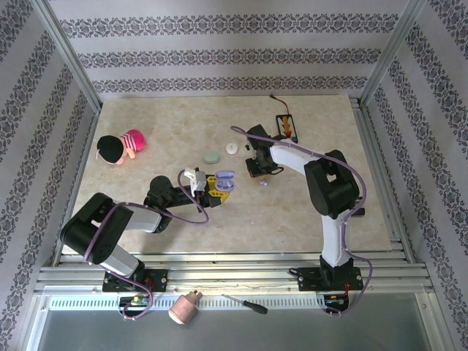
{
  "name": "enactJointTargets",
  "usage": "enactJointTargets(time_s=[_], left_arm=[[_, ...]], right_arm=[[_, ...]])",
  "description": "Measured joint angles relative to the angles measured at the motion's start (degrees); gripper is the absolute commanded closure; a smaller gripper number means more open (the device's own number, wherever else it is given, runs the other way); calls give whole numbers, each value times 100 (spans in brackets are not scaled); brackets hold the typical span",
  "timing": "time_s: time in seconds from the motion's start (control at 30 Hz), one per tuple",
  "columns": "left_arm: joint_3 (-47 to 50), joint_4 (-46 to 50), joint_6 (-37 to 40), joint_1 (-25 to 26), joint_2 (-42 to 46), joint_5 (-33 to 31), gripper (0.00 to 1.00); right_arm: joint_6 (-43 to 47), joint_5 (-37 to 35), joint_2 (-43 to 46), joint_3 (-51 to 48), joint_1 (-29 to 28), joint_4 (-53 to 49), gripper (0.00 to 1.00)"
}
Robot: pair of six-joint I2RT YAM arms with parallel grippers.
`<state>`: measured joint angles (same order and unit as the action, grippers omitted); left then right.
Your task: Insert the wireless bluetooth earbuds into the charging case
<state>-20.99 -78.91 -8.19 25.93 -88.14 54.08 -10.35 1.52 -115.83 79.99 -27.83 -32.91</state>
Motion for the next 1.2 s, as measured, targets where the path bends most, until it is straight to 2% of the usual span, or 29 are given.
enactJointTargets(time_s=[0.23,0.53,0.7,0.97,1.2], left_arm=[[63,0,-66,-55,98,-33,67],[63,0,-131,-57,98,-35,67],[63,0,-131,-57,109,-35,67],[125,0,-131,-57,256,-37,67],[501,28,-142,-168,850,-63,67]], right_arm=[[90,116,595,-841,-216,50,69],[22,116,1095,-1038,-190,188,51],[197,52,1228,-1285,-227,181,54],[693,-986,1311,-1377,-741,-232,59],[774,-1687,1106,-1167,-994,-566,64]])
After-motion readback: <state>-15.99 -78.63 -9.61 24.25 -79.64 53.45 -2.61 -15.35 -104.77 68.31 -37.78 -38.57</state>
